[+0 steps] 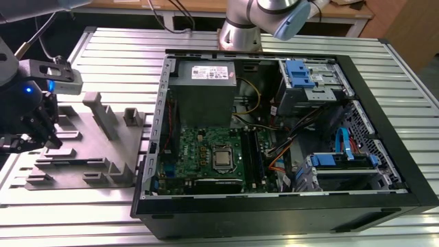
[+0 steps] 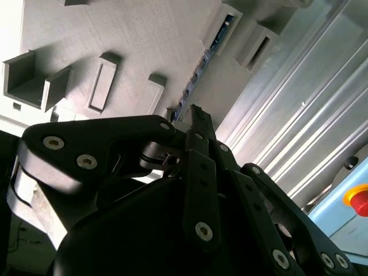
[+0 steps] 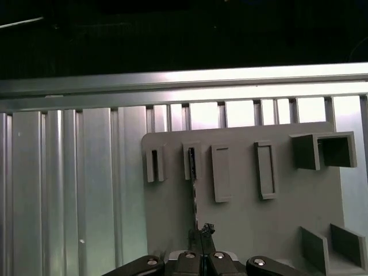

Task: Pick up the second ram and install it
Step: 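Pick up the second ram and move it above second insertion slot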

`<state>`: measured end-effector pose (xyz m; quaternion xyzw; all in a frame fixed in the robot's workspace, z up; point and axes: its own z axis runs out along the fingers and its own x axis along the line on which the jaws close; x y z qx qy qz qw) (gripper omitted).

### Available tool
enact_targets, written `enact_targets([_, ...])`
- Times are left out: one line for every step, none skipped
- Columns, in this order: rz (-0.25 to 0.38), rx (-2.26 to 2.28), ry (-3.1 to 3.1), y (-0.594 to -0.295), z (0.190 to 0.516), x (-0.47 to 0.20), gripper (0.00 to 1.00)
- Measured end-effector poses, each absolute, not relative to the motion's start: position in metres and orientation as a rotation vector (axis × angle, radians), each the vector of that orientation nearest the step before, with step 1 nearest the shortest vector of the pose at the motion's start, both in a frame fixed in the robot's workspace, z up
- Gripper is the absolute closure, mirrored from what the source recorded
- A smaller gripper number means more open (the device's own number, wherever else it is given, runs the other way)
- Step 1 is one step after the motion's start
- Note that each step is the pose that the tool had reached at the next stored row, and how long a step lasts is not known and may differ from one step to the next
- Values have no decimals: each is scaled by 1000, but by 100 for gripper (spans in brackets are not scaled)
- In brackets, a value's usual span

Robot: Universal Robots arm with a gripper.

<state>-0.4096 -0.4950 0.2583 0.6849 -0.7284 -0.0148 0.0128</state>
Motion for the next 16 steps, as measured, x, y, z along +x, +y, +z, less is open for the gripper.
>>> enact_targets([-46, 2137, -2267, -495, 257, -410, 93])
enact_targets([-46, 2140, -2264, -495, 256, -410, 93])
enact_targets([-46, 2145, -2260, -495, 255, -411, 93])
enact_targets([-46, 2151, -2255, -495, 254, -411, 93])
enact_targets([-46, 2155, -2251, -495, 253, -412, 93])
enact_targets([-46, 2160, -2246, -495, 251, -413, 93])
enact_targets([-46, 2164, -2243, -495, 250, -413, 93])
enact_targets([-46, 2168, -2239, -495, 248, -414, 93])
enact_targets([-46, 2171, -2236, -495, 246, -414, 93])
enact_targets([-46, 2175, -2232, -495, 244, -414, 93])
enact_targets([-46, 2178, -2229, -495, 243, -414, 93])
enact_targets([-46, 2181, -2226, -495, 241, -414, 93])
enact_targets([-46, 2184, -2223, -495, 240, -414, 93])
enact_targets([-46, 2187, -2220, -495, 239, -414, 93])
enact_targets([-46, 2189, -2218, -495, 238, -414, 93])
enact_targets([-46, 2192, -2215, -495, 236, -414, 93])
